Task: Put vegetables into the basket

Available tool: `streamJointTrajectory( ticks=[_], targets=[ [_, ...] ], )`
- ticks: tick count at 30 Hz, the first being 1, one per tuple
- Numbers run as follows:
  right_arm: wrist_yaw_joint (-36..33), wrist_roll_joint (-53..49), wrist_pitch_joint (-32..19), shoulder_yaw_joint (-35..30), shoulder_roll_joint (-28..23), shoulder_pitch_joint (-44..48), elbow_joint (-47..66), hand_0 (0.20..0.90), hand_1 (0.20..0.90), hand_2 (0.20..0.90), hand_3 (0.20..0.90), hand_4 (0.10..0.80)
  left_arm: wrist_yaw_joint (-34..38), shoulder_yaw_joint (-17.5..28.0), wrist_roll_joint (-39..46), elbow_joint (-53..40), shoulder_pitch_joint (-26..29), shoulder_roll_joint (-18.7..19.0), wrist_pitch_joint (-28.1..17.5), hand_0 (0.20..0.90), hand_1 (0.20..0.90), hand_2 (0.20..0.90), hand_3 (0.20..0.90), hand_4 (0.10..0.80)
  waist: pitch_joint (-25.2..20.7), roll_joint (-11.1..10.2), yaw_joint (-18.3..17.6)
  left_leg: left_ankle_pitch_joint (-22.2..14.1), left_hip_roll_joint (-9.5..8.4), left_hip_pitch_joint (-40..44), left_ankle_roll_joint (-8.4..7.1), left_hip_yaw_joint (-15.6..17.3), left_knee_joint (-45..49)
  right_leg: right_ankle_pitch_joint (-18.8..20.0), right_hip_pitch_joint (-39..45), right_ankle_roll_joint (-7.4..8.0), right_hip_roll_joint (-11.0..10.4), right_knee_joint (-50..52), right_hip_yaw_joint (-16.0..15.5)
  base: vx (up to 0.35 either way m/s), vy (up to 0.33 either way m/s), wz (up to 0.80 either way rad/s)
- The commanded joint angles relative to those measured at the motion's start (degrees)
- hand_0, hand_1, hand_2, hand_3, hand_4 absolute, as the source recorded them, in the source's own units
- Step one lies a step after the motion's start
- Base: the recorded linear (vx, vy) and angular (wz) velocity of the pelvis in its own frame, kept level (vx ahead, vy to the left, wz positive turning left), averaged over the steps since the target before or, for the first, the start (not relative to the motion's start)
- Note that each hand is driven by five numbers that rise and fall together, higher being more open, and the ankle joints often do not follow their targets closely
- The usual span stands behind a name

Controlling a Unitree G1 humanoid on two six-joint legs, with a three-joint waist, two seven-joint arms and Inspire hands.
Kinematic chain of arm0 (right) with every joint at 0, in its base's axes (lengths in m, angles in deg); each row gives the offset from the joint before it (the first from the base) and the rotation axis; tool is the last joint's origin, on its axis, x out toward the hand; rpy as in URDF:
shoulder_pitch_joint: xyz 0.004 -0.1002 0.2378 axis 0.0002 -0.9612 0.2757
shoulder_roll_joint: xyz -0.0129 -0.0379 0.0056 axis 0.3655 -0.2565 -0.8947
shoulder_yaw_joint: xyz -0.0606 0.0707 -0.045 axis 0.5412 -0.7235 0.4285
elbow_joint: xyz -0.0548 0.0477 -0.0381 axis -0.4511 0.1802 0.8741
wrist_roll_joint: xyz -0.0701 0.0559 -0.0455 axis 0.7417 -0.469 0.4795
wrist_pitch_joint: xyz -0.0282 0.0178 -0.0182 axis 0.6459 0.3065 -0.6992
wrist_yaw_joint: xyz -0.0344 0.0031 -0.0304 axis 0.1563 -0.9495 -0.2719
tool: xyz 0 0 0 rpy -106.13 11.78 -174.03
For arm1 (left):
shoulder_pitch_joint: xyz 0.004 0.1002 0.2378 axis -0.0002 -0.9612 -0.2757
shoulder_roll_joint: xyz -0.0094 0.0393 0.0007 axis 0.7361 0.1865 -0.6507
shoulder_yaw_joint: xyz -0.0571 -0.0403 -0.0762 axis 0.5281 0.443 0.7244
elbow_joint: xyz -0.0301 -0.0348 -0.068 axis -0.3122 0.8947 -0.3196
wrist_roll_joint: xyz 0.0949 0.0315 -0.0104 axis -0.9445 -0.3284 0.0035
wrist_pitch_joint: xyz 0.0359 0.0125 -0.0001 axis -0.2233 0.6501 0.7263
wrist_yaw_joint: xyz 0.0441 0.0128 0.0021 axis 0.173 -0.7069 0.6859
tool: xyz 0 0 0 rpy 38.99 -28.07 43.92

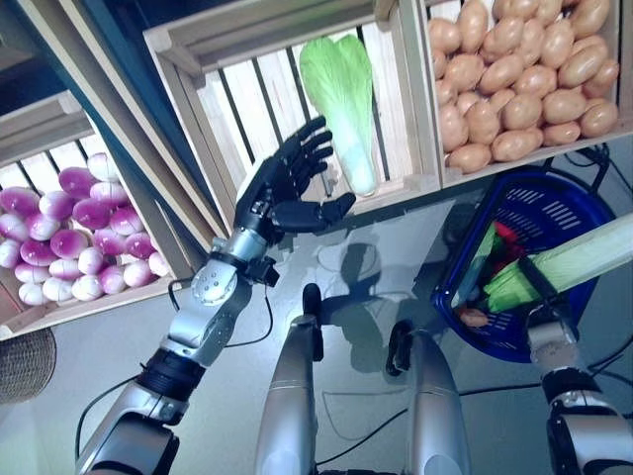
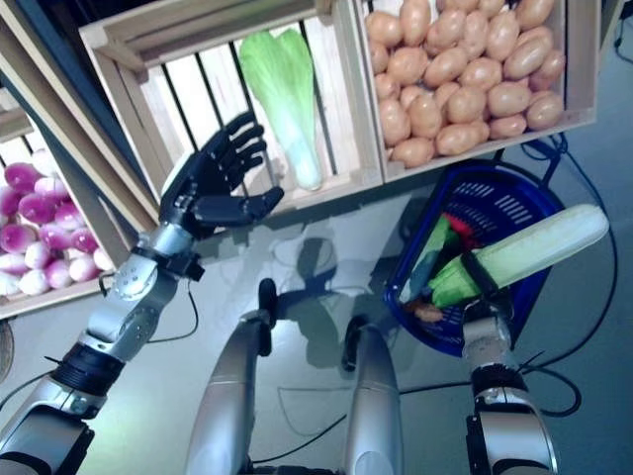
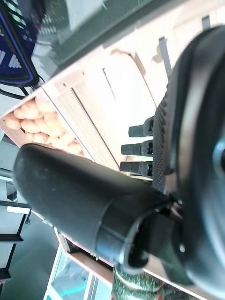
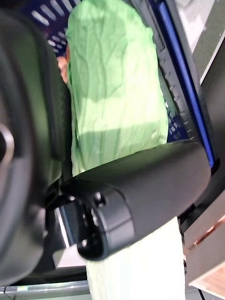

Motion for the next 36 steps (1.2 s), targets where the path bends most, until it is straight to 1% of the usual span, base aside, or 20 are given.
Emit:
streamJointTrajectory(
  ticks=[1,5,6,7,11,12,15,16,17,22,25,26,27,28,29,30,31,34,35,36],
  targets=[
    [-2.1,-4.5,-3.9,-1.6,-6.0,2.6,-1.6,0.300,0.300,0.300,0.300,0.400,0.4,3.4,-2.8,-6.7,5.9,0.8,-6.9,0.900,0.900,0.900,0.900,0.800,-0.1,1.4,-0.1,-14.4,-1.30,-2.6,2.32,0.4,13.2,9.0,-3.8,-0.47,-1.4,-1.4,1.4,-0.044,-0.033,-0.03],
    [-5.4,-7.3,-6.7,-3.1,-5.9,4.6,-2.0,0.300,0.300,0.300,0.300,0.400,-1.0,3.2,-3.0,-6.5,6.5,1.1,-6.6,0.900,0.900,0.900,0.900,0.800,-0.1,2.2,-0.4,-16.4,-1.72,-5.4,2.63,0.2,16.3,7.7,-7.0,-0.14,-0.9,1.9,2.4,0.005,-0.012,-0.04],
    [-6.5,-6.3,-7.1,-3.6,-5.8,5.0,-1.6,0.300,0.300,0.300,0.300,0.400,-0.8,2.8,-3.2,-6.9,6.5,1.3,-6.5,0.900,0.900,0.900,0.900,0.800,-0.1,2.4,-0.4,-15.6,-1.84,-7.0,2.89,0.4,17.1,8.5,-8.6,-0.52,-0.8,2.5,2.3,0.066,-0.014,0.02],
    [-8.1,-6.0,-7.4,-3.2,-5.8,5.4,-1.0,0.300,0.300,0.300,0.300,0.400,-0.8,2.5,-3.0,-7.2,6.6,1.4,-6.4,0.900,0.900,0.900,0.900,0.800,-0.1,2.5,-0.4,-16.6,-2.04,-7.3,2.58,0.1,18.1,7.8,-8.8,-0.09,-0.7,3.3,2.8,-0.058,0.000,0.02],
    [-12.5,-4.6,-5.0,-3.0,-6.3,7.5,-1.2,0.300,0.300,0.300,0.300,0.400,-0.7,1.7,-3.2,-6.7,7.6,1.7,-6.8,0.900,0.900,0.900,0.900,0.800,-0.1,2.8,-0.5,-16.5,-1.99,-10.3,3.07,0.5,20.5,8.1,-12.0,-0.57,-0.7,5.6,2.8,0.023,0.002,0.00],
    [-13.7,-4.7,-3.5,-2.8,-6.2,7.9,-1.9,0.300,0.300,0.300,0.300,0.400,-0.5,1.4,-3.3,-6.5,8.2,1.8,-7.1,0.900,0.900,0.900,0.900,0.800,-0.1,2.8,-0.5,-18.0,-2.11,-10.0,2.85,0.2,21.3,6.9,-11.8,-0.12,-0.6,6.3,3.2,0.023,0.004,-0.05],
    [-13.3,-6.1,-0.6,-2.1,-5.8,8.4,-3.4,0.300,0.300,0.300,0.300,0.400,0.0,0.7,-3.6,-6.4,9.2,1.9,-7.5,0.900,0.900,0.900,0.900,0.800,-0.1,2.9,-0.5,-18.4,-2.10,-10.8,2.93,0.2,22.4,6.8,-12.7,-0.24,-0.6,7.2,3.2,0.026,0.000,-0.01],
    [-13.7,-6.2,0.8,-2.0,-5.5,8.4,-3.4,0.401,0.401,0.401,0.401,0.467,0.1,0.5,-3.7,-6.4,9.4,2.0,-7.5,0.900,0.900,0.900,0.900,0.800,-0.1,2.9,-0.4,-18.5,-2.13,-11.0,2.94,0.1,22.9,6.8,-13.0,-0.20,-0.6,7.6,3.2,0.000,0.000,0.00],
    [-13.6,-7.0,2.4,-1.6,-5.3,8.5,-3.9,0.900,0.900,0.900,0.900,0.800,0.3,0.4,-4.4,-6.3,9.5,2.0,-7.7,0.900,0.900,0.900,0.900,0.800,-0.1,2.8,-0.4,-18.6,-2.08,-11.3,3.01,0.0,23.5,6.8,-13.3,-0.22,-0.6,7.9,3.2,0.000,0.000,0.00],
    [-14.8,-1.8,5.4,-0.4,-4.8,7.0,-5.0,0.900,0.900,0.900,0.900,0.800,2.0,0.4,-8.4,-7.8,9.7,2.9,-6.7,0.900,0.900,0.900,0.900,0.800,-0.1,2.6,-0.2,-18.7,-2.11,-10.8,3.17,-0.1,23.9,6.9,-12.7,-0.51,-0.4,7.8,2.9,0.040,0.007,0.02],
    [-20.6,13.9,5.9,1.1,-5.5,6.6,-6.6,0.900,0.900,0.900,0.900,0.800,3.2,0.8,-12.4,-8.4,10.2,4.1,-5.8,0.900,0.900,0.900,0.900,0.800,-0.1,2.5,0.0,-18.2,-2.16,-10.6,3.02,0.0,24.2,7.5,-12.4,-0.25,-0.4,7.8,2.6,0.038,0.025,0.02],
    [-22.7,18.7,6.3,2.4,-6.3,6.6,-6.9,0.900,0.900,0.900,0.900,0.800,5.3,0.9,-17.5,-8.7,10.9,5.2,-5.7,0.900,0.900,0.900,0.900,0.800,-0.1,2.5,0.0,-18.1,-2.02,-10.4,3.07,0.1,23.9,7.6,-12.1,-0.28,-0.3,7.6,2.6,0.012,0.040,0.00],
    [-24.8,19.3,6.9,3.0,-6.8,6.7,-7.0,0.900,0.900,0.900,0.900,0.800,7.9,1.1,-21.0,-8.8,10.9,6.0,-5.5,0.900,0.900,0.900,0.900,0.800,-0.1,2.6,0.1,-18.1,-1.96,-10.2,3.02,0.2,23.9,7.6,-11.9,-0.32,-0.2,7.5,2.5,0.015,0.039,0.00],
    [-26.5,20.6,7.0,3.5,-7.2,6.5,-7.5,0.900,0.900,0.900,0.900,0.800,11.5,0.9,-28.9,-8.6,11.5,7.5,-5.3,0.900,0.900,0.900,0.900,0.800,-0.1,2.6,0.0,-18.1,-1.78,-9.8,3.06,0.4,23.7,7.7,-11.5,-0.27,0.0,7.1,2.6,-0.052,0.033,0.00],
    [-26.7,20.2,7.0,3.5,-7.8,6.5,-8.3,0.900,0.900,0.900,0.900,0.800,12.9,0.5,-33.9,-8.4,12.7,9.8,-5.2,0.900,0.900,0.900,0.900,0.800,-0.1,2.6,-0.1,-16.7,-1.35,-9.9,3.51,1.1,22.9,8.8,-11.6,-0.68,-0.2,6.3,2.1,0.000,0.000,0.00],
    [-27.1,20.0,7.3,3.6,-8.2,6.2,-8.8,0.900,0.900,0.900,0.900,0.800,13.7,0.7,-35.4,-8.5,13.6,11.0,-4.4,0.900,0.900,0.900,0.900,0.800,-0.1,2.5,-0.1,-17.7,-1.52,-8.8,3.20,1.0,22.7,8.0,-10.5,-0.33,0.0,6.0,2.4,-0.042,0.009,0.01],
    [-27.6,20.5,7.1,3.5,-8.3,5.9,-9.2,0.900,0.900,0.900,0.900,0.800,15.6,0.8,-38.3,-8.7,14.3,12.6,-4.0,0.900,0.900,0.900,0.900,0.800,-0.1,2.6,-0.1,-16.6,-1.46,-8.9,3.51,1.4,22.0,9.0,-10.6,-0.70,-0.1,5.2,2.1,0.036,0.004,0.05],
    [-28.6,23.3,5.6,3.4,-8.4,3.8,-10.1,0.900,0.900,0.900,0.900,0.800,20.7,1.6,-50.3,-8.2,16.0,17.5,-4.0,0.900,0.900,0.900,0.900,0.800,-0.1,2.7,0.0,-16.7,-1.57,-7.1,3.13,1.5,21.1,9.2,-8.9,-0.45,-0.1,4.0,1.9,0.036,0.005,0.10],
    [-32.0,29.4,5.8,4.5,-8.3,2.5,-8.9,0.900,0.900,0.900,0.900,0.800,25.7,1.3,-61.7,-7.8,16.9,20.8,-2.3,0.900,0.900,0.900,0.900,0.800,-0.1,2.6,-0.1,-16.6,-1.47,-6.3,2.87,1.6,20.5,9.5,-7.8,-0.19,0.0,2.9,1.9,0.069,0.002,0.10],
    [-33.1,30.8,5.9,5.3,-8.3,1.8,-7.8,0.900,0.900,0.900,0.900,0.800,28.1,1.1,-66.1,-7.0,17.6,23.0,-2.3,0.900,0.900,0.900,0.900,0.800,-0.1,2.6,-0.3,-16.4,-1.34,-5.6,2.77,1.7,19.7,9.8,-7.1,-0.05,0.0,1.9,1.9,0.063,0.010,0.08]
  ],
)
